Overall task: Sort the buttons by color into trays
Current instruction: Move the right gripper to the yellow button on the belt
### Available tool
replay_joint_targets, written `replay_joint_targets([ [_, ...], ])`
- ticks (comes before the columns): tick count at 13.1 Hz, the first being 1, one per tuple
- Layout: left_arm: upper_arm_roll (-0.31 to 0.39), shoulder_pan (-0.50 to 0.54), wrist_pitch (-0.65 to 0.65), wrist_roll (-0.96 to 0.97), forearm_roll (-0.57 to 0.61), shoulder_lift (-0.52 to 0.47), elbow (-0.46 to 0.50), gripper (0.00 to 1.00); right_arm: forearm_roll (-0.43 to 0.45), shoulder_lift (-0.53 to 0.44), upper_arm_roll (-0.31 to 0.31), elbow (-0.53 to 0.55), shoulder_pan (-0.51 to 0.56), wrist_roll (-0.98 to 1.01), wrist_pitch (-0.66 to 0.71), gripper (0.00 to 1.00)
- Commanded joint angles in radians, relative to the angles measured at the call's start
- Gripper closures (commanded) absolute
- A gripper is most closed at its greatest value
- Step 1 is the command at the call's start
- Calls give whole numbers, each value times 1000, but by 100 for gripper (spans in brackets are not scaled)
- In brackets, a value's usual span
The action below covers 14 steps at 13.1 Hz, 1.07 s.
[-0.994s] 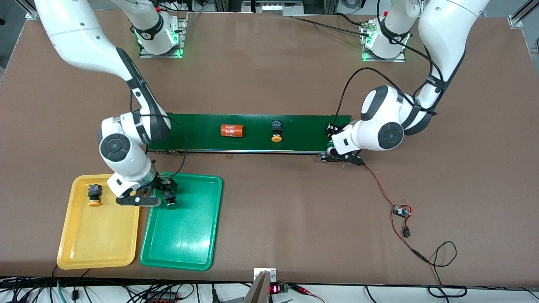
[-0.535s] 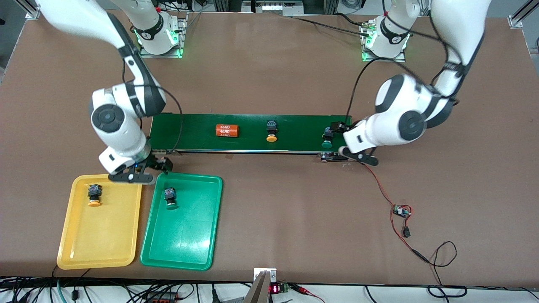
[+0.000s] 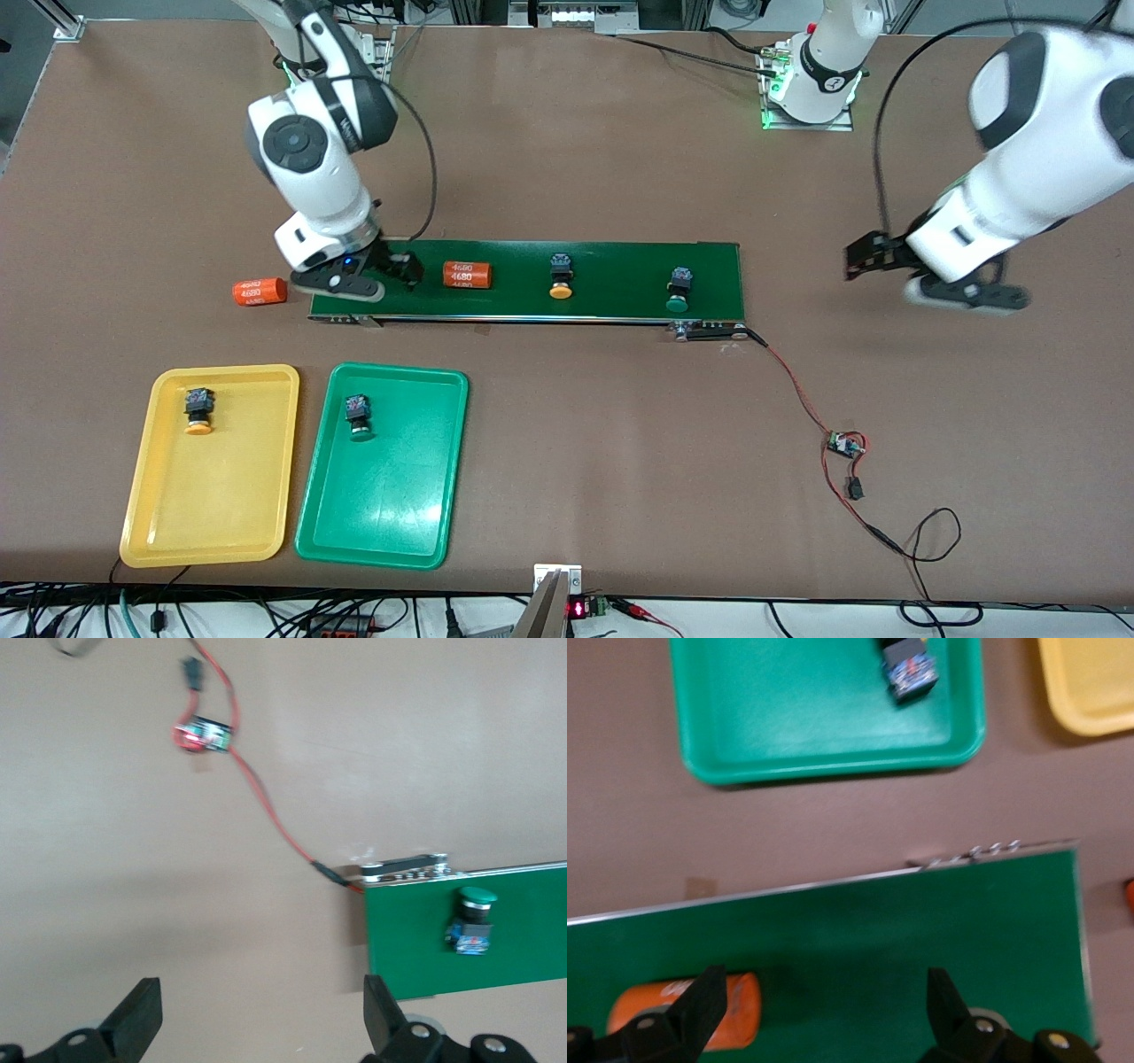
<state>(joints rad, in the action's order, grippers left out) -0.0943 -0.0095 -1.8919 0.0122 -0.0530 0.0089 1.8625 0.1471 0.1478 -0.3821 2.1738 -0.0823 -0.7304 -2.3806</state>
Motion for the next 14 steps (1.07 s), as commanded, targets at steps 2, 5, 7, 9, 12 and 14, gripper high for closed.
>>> replay_joint_targets([
  [2, 39, -37, 127, 3, 41, -41, -134, 0, -52, -19, -73, 23, 29, -24, -63, 0],
  [5, 36, -38, 332, 8, 58, 31, -272, 0, -63, 9, -121, 21, 16, -27, -74, 0],
  [7, 9, -52, 332, 8, 137, 33, -282, 0, -60, 30, -156, 20, 0, -27, -86, 0],
  [9, -15, -44, 330, 9, 139, 32, -286, 0, -58, 45, -158, 20, -23, -27, -98, 0],
  [12, -13, -41, 330, 9, 136, 33, -289, 0, -40, 87, -158, 15, -66, -29, -130, 0],
  [14, -15, -40, 333, 9, 137, 33, -287, 0, 17, 114, -158, 1, -92, -43, -129, 0],
])
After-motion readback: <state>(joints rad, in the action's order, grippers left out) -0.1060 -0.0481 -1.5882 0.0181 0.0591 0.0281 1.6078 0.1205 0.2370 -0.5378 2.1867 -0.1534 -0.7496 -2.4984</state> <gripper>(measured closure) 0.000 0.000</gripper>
